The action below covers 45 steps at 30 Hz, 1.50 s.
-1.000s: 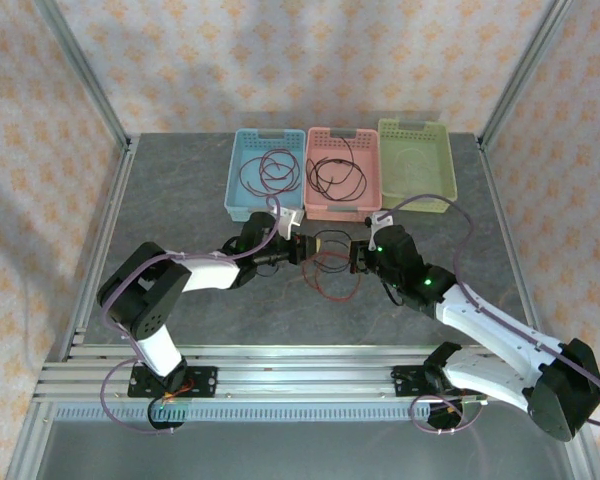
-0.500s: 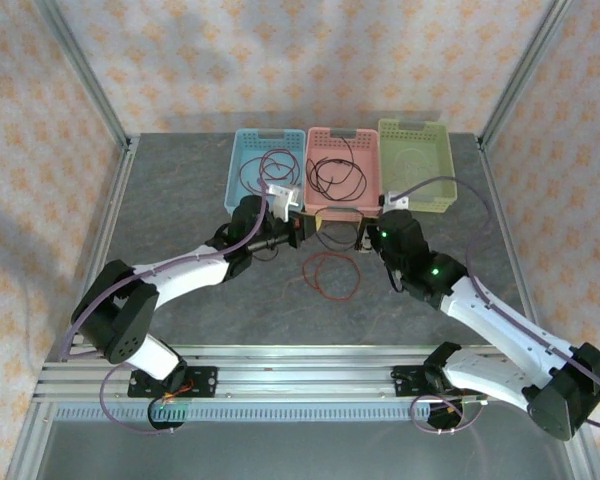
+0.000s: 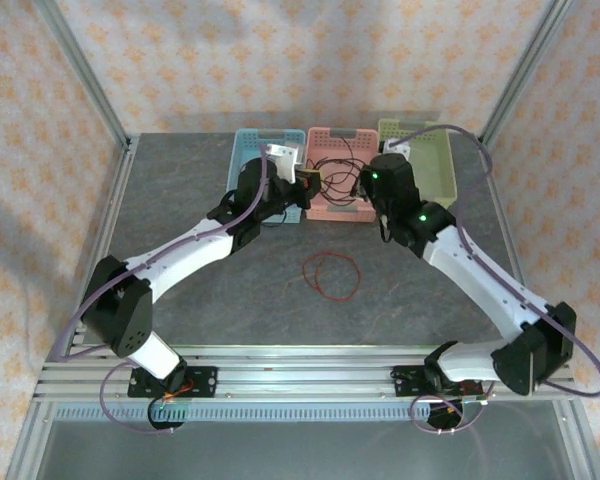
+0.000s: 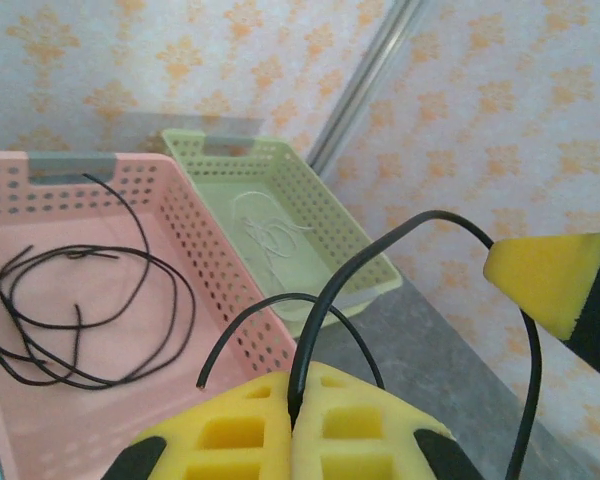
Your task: Untangle the cables
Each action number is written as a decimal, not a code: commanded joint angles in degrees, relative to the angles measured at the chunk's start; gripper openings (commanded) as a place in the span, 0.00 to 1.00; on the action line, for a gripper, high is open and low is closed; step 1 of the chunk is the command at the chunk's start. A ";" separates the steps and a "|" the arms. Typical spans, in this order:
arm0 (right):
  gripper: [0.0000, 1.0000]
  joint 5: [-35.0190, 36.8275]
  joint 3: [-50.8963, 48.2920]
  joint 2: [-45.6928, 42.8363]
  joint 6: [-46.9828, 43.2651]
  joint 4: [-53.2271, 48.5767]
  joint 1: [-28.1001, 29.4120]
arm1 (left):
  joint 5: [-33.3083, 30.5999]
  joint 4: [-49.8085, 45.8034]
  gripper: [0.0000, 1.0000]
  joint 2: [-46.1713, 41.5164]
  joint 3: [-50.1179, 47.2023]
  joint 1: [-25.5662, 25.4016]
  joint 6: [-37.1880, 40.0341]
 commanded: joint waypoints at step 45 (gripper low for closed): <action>0.13 -9.69 37.17 51.07 -2.16 -5.04 -10.37 | -14.64 -18.47 0.51 40.06 45.81 6.27 3.89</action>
